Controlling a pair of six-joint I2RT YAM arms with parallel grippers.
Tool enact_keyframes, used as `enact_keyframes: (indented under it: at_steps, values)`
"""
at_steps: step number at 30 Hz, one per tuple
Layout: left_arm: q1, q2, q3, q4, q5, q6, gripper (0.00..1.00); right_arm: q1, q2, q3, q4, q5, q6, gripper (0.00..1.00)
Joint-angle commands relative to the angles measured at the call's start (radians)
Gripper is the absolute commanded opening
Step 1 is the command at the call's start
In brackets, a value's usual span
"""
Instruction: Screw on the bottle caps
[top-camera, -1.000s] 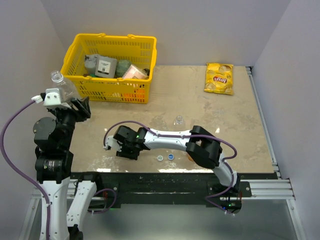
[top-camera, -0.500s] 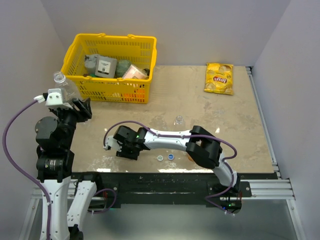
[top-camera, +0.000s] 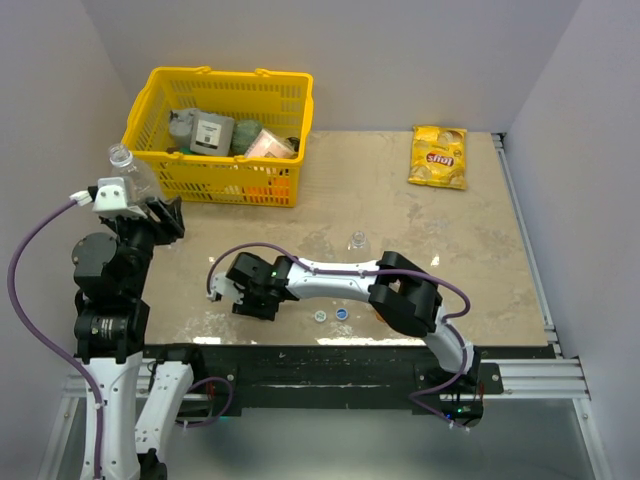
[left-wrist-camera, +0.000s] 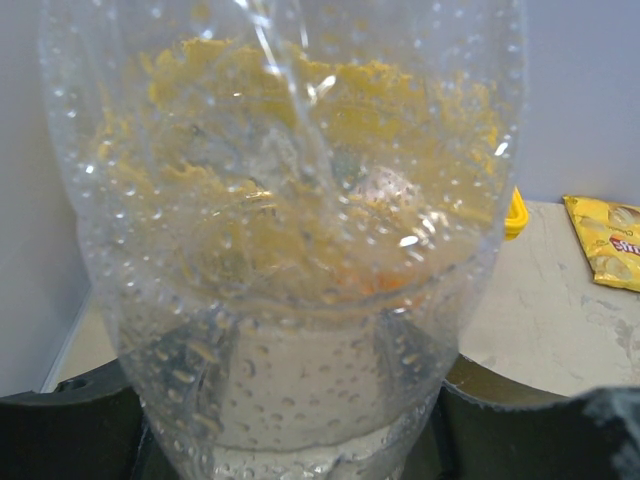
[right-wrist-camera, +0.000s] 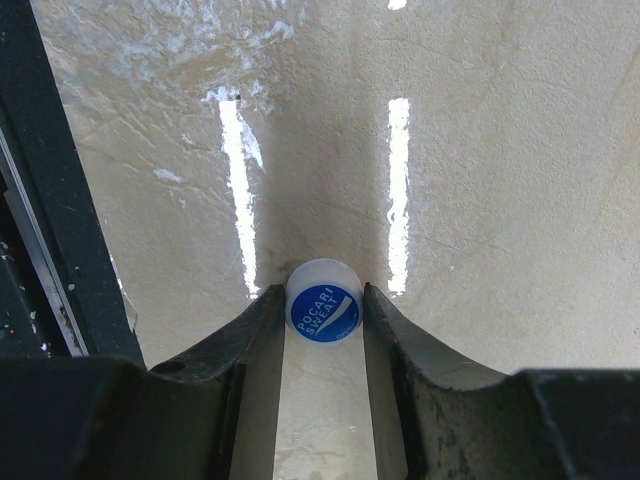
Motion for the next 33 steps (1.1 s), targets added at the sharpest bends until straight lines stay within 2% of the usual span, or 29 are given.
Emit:
enact_keyframes:
  at_steps: [1,4,5,6,7,8,9,10,11,13,14,15,16,17,19,20,24,30,33]
  values:
    - [0.009,0.002,0.0,0.046,0.021,-0.015,0.0,0.004,0.001,0.05,-0.01,0.026,-0.021,0.27]
    - [0.009,0.005,-0.015,0.069,0.081,0.039,0.0,-0.015,-0.11,0.07,-0.056,0.018,-0.04,0.09]
    - [0.009,0.005,-0.035,0.08,0.142,0.095,0.0,-0.025,-0.155,0.073,-0.088,-0.005,-0.023,0.03]
    - [0.009,0.002,-0.05,0.093,0.178,0.128,0.0,-0.062,-0.242,0.077,-0.105,-0.028,-0.009,0.0]
    - [0.008,0.0,-0.064,0.106,0.225,0.171,0.0,-0.085,-0.295,0.085,-0.125,-0.058,0.003,0.0]
    - [0.008,0.002,-0.083,0.097,0.351,0.303,0.0,-0.113,-0.333,0.1,-0.186,-0.098,0.018,0.0]
    - [0.009,0.009,-0.086,0.078,0.41,0.368,0.0,-0.175,-0.402,0.149,-0.224,-0.191,0.027,0.0]
    - [0.009,0.028,-0.083,0.011,0.464,0.439,0.0,-0.211,-0.433,0.175,-0.258,-0.236,0.038,0.0]
    - [0.008,0.041,-0.077,-0.026,0.538,0.578,0.0,-0.246,-0.464,0.198,-0.304,-0.291,0.049,0.0]
    - [0.008,0.092,-0.061,-0.147,0.572,0.698,0.0,-0.318,-0.562,0.257,-0.329,-0.342,0.034,0.0]
    - [0.006,0.112,-0.037,-0.193,0.609,0.837,0.0,-0.34,-0.594,0.273,-0.35,-0.351,0.003,0.0]
    - [0.008,0.13,-0.022,-0.244,0.63,0.913,0.0,-0.345,-0.625,0.289,-0.357,-0.353,-0.015,0.0]
    - [0.008,0.159,0.004,-0.32,0.644,0.979,0.0,-0.345,-0.697,0.281,-0.354,-0.344,-0.032,0.0]
    - [0.008,0.17,0.012,-0.342,0.655,1.081,0.0,-0.345,-0.735,0.263,-0.319,-0.336,-0.057,0.0]
    - [0.008,0.183,0.032,-0.368,0.659,1.158,0.0,-0.345,-0.815,0.176,-0.271,-0.301,-0.081,0.0]
    - [0.008,0.184,0.04,-0.373,0.673,1.242,0.0,-0.345,-0.876,0.147,-0.239,-0.302,-0.127,0.0]
    - [0.006,0.19,0.092,-0.347,0.713,1.375,0.0,-0.345,-0.964,0.03,-0.222,-0.307,-0.267,0.0]
    - [-0.017,0.239,0.172,-0.29,0.778,1.522,0.0,-0.343,-0.995,-0.022,-0.148,-0.267,-0.411,0.0]
    - [-0.142,0.296,0.238,-0.316,0.703,1.519,0.0,-0.343,-0.96,-0.004,-0.099,-0.246,-0.43,0.0]
